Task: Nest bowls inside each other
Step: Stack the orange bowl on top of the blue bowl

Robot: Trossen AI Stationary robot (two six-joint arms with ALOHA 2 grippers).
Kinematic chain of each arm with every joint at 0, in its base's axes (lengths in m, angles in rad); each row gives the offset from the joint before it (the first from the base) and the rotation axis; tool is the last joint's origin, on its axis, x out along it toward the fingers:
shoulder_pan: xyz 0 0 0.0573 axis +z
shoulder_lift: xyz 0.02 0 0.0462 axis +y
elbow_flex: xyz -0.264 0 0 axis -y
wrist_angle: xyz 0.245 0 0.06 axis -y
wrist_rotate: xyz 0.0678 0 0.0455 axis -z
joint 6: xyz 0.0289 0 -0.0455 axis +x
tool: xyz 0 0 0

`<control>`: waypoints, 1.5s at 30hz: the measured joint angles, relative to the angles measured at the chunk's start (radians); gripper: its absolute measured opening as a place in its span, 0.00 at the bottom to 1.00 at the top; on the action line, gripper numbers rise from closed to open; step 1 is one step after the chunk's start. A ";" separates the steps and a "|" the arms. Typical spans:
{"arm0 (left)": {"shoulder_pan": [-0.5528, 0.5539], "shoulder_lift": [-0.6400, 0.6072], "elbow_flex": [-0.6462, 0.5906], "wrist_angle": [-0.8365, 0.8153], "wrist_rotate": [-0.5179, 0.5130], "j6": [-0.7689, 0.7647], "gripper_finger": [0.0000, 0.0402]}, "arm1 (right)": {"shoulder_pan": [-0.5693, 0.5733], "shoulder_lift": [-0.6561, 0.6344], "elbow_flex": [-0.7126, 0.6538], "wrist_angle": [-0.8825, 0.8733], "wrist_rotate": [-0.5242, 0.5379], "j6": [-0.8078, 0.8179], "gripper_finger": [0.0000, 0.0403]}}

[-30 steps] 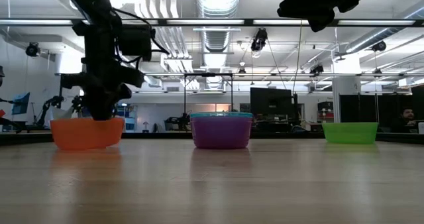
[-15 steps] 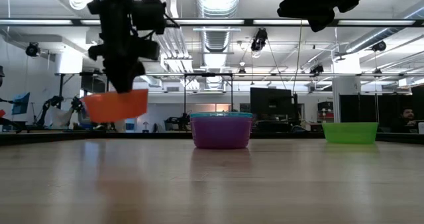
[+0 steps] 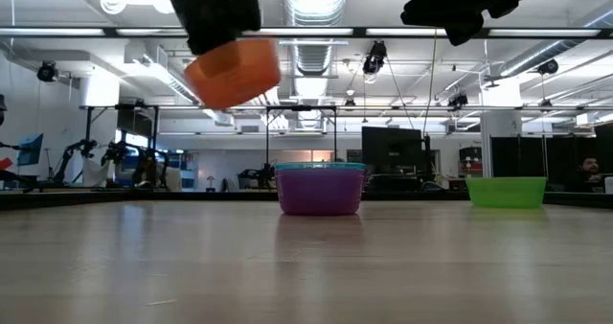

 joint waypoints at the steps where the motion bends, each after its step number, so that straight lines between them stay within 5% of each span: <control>1: -0.005 0.000 0.006 0.022 0.003 -0.001 0.00 | 0.000 0.000 0.000 0.000 0.000 -0.004 0.15; 8: -0.024 0.035 0.067 0.114 0.037 -0.049 0.00 | 0.000 0.000 0.000 -0.008 0.000 -0.039 0.15; 15: -0.043 0.199 0.181 0.098 0.044 -0.036 0.00 | 0.000 -0.014 0.000 -0.080 0.000 -0.075 0.15; 33: -0.009 0.666 0.751 -0.289 0.049 0.087 0.00 | 0.000 -0.046 -0.001 -0.188 0.000 -0.040 0.15; 45: 0.083 0.807 0.856 -0.422 0.047 0.141 0.00 | 0.000 -0.046 -0.001 -0.199 0.000 -0.040 0.15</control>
